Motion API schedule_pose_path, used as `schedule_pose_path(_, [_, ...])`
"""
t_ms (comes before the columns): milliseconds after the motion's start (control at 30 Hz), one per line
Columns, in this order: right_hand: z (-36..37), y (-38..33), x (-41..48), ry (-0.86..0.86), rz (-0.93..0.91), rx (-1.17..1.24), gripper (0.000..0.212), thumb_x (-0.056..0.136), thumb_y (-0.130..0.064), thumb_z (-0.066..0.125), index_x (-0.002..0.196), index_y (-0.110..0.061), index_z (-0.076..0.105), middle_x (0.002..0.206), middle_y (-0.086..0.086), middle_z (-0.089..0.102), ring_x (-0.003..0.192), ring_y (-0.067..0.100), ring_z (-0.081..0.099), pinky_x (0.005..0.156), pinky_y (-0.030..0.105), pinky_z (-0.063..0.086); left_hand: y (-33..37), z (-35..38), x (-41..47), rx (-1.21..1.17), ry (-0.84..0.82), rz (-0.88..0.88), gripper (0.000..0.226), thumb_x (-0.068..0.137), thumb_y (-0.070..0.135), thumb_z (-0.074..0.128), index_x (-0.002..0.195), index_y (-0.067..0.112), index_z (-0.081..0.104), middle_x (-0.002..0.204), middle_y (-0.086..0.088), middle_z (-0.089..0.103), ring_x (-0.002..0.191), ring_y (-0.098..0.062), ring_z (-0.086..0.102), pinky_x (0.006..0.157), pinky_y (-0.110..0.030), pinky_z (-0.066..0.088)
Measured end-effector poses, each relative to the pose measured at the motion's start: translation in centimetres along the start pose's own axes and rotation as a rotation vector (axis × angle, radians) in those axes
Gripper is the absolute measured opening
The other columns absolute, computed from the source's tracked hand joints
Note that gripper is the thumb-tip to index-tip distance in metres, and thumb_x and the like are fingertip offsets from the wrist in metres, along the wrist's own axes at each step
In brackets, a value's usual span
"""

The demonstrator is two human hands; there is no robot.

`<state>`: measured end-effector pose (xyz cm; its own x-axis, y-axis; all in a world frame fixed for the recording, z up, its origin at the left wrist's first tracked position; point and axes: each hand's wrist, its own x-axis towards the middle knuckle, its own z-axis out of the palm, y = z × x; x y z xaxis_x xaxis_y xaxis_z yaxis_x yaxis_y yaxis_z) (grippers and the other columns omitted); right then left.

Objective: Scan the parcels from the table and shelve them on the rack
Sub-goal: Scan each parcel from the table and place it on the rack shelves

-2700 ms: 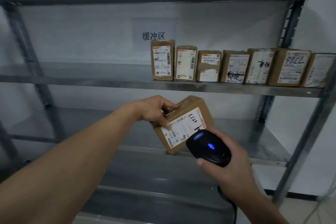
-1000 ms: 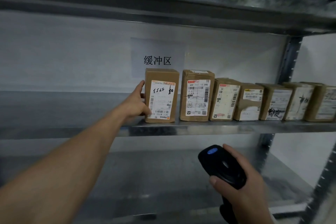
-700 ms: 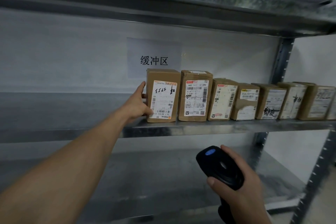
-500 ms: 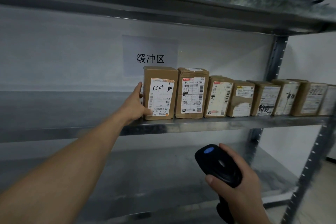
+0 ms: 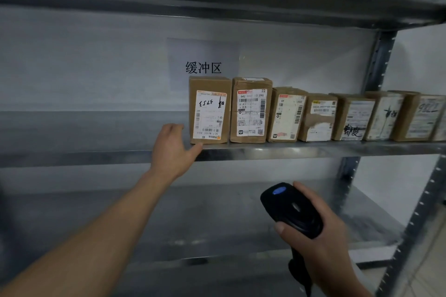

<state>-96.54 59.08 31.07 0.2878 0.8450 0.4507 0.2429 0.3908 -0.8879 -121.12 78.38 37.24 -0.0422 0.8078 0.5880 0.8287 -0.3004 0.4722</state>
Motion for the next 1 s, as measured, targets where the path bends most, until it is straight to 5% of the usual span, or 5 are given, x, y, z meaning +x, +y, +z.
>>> schedule_pose_path(267, [-8.6,0.7,-1.9,0.015,0.018,-0.016,0.075,0.054,-0.022,0.082,0.126,-0.032,0.062,0.107,-0.028,0.07,0.098,-0.008,0.067,0.071,0.005,0.05,7.6,3.0,-7.8,0.017,-0.037,0.182,0.057,0.088,0.039,0.068,0.135,0.009,0.058,0.134,-0.012,0.057,0.121,-0.03,0.054,0.09,-0.039,0.049])
schedule_pose_path(467, [-19.2,0.6,-4.5,0.106,0.008,-0.102,0.079,0.054,-0.026,0.081,0.13,-0.03,0.06,0.113,-0.018,0.069,0.099,-0.012,0.065,0.073,0.002,0.048,18.1,8.5,-13.0,0.012,-0.196,0.32,0.058,0.091,0.038,0.069,0.135,0.003,0.059,0.132,-0.015,0.059,0.119,-0.032,0.056,0.096,-0.038,0.047])
schedule_pose_path(700, [-32.9,1.0,-8.5,0.313,0.042,-0.225,0.069,0.057,-0.028,0.08,0.12,-0.044,0.058,0.102,-0.023,0.072,0.097,-0.005,0.066,0.073,0.008,0.052,31.0,16.8,-19.0,-0.024,-0.377,0.489,0.071,0.08,0.058,0.043,0.105,-0.002,0.071,0.105,-0.017,0.066,0.094,-0.036,0.065,0.078,-0.044,0.058])
schedule_pose_path(867, [-41.1,1.6,-11.3,0.488,0.085,-0.272,0.08,0.052,-0.046,0.08,0.129,-0.039,0.058,0.108,-0.017,0.07,0.098,0.006,0.068,0.084,0.042,0.062,40.2,21.5,-22.9,-0.056,-0.464,0.621,0.061,0.083,0.052,0.054,0.11,0.0,0.069,0.111,-0.016,0.066,0.101,-0.036,0.063,0.084,-0.041,0.054])
schedule_pose_path(1000, [-46.7,2.3,-13.3,0.611,0.099,-0.317,0.067,0.056,-0.045,0.081,0.118,-0.049,0.057,0.107,-0.027,0.067,0.097,0.003,0.067,0.084,0.048,0.062,47.2,25.8,-25.5,-0.119,-0.512,0.736,0.052,0.095,0.05,0.054,0.123,0.008,0.062,0.127,-0.007,0.058,0.114,-0.024,0.054,0.096,-0.037,0.046])
